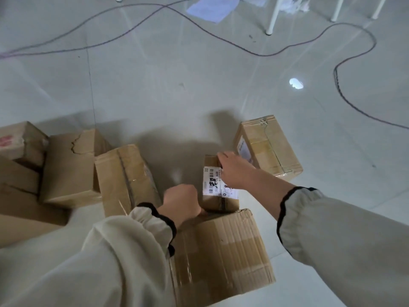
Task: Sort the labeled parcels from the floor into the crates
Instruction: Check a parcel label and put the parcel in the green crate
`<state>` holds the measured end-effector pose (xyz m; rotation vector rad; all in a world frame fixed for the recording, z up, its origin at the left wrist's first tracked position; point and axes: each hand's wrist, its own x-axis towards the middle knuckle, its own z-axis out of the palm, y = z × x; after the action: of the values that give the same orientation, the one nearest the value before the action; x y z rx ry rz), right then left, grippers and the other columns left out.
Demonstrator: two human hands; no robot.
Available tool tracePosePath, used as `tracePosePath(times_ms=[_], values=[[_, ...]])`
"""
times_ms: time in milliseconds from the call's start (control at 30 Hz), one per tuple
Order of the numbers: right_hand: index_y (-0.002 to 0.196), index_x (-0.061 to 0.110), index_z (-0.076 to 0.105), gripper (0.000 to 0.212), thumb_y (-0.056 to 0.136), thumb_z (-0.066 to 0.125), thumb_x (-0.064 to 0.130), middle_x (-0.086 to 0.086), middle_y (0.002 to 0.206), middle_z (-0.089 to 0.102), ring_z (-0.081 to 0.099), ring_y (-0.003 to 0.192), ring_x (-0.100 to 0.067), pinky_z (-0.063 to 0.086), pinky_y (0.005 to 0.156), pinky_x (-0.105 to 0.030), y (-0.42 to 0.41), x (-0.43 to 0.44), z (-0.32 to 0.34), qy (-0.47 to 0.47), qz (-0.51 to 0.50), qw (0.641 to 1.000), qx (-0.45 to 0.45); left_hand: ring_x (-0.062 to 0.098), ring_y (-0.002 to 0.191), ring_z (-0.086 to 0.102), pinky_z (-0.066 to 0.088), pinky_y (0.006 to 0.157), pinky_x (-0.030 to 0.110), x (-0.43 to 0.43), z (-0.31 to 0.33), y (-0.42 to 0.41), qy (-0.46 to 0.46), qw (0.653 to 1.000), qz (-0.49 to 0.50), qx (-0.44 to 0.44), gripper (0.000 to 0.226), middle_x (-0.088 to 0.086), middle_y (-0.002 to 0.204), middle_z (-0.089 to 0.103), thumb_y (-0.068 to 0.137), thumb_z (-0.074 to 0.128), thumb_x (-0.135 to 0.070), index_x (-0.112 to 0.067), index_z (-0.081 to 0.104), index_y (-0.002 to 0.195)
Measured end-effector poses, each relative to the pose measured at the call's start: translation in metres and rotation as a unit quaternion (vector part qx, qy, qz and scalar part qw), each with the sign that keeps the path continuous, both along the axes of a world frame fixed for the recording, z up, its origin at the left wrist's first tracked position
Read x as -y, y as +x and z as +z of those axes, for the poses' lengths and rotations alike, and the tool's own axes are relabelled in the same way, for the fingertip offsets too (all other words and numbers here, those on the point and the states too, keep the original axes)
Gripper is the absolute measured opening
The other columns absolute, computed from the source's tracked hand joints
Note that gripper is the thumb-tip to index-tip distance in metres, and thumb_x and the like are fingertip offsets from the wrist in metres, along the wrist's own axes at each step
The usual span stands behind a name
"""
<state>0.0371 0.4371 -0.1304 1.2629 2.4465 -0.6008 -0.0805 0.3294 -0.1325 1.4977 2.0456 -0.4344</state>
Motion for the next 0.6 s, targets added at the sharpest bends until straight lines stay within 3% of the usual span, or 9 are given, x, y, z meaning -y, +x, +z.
tracePosePath(times_ms=[67,200,267,333,433,600], values=[[0.132,0.005,0.039,0.043,0.093,0.050,0.019,-0.015,0.127,0.046,0.050,0.116,-0.029,0.044,0.088,-0.036,0.005,-0.002,0.001,-0.002,-0.047,0.999,-0.008,0.027,0.092,0.065,0.049,0.070,0.030,-0.002,0.003,-0.015,0.018,0.999,0.050,0.003,0.031,0.006,0.095,0.066,0.083,0.062,-0.034,-0.006,0.065,0.098],[0.105,0.005,0.055,0.040,0.090,0.056,0.041,-0.010,0.085,0.062,0.059,0.069,-0.020,0.052,0.059,-0.033,0.017,0.017,-0.014,-0.072,-0.179,0.981,-0.034,0.030,0.087,0.066,0.045,0.062,0.026,-0.003,0.000,-0.040,0.078,0.976,0.191,0.069,0.021,0.015,0.092,0.067,0.089,0.051,-0.010,0.004,0.064,0.095],[0.103,0.002,0.057,0.045,0.088,0.057,0.044,-0.014,0.087,0.065,0.062,0.072,-0.025,0.057,0.067,-0.038,0.018,0.029,-0.025,-0.107,-0.240,0.963,-0.060,0.020,0.058,0.065,0.047,0.046,0.021,-0.002,-0.006,-0.045,0.058,0.949,0.272,0.149,0.018,0.011,0.069,0.069,0.091,0.047,-0.002,0.006,0.062,0.087],[0.101,0.001,0.056,0.047,0.086,0.060,0.045,-0.016,0.091,0.065,0.065,0.081,-0.030,0.058,0.072,-0.042,0.018,0.033,-0.030,-0.111,-0.275,0.951,-0.082,0.018,0.051,0.065,0.054,0.048,0.025,0.000,-0.008,-0.045,0.041,0.939,0.289,0.182,0.017,0.007,0.055,0.067,0.088,0.046,0.005,0.001,0.060,0.079],[0.094,0.004,0.055,0.041,0.087,0.059,0.044,-0.008,0.077,0.059,0.061,0.072,-0.023,0.050,0.056,-0.031,0.023,0.033,-0.023,-0.092,-0.247,0.962,-0.068,0.031,0.079,0.070,0.059,0.070,0.042,0.002,-0.010,-0.041,0.040,0.946,0.265,0.180,0.019,0.018,0.090,0.070,0.082,0.051,0.007,0.002,0.063,0.096],[0.085,0.005,0.057,0.041,0.089,0.055,0.045,-0.006,0.072,0.060,0.058,0.065,-0.019,0.049,0.055,-0.028,0.026,0.037,-0.025,-0.076,-0.237,0.966,-0.067,0.026,0.082,0.070,0.058,0.065,0.036,0.001,0.000,-0.039,-0.018,0.935,0.260,0.240,0.027,0.011,0.099,0.064,0.087,0.055,-0.025,-0.004,0.055,0.104]])
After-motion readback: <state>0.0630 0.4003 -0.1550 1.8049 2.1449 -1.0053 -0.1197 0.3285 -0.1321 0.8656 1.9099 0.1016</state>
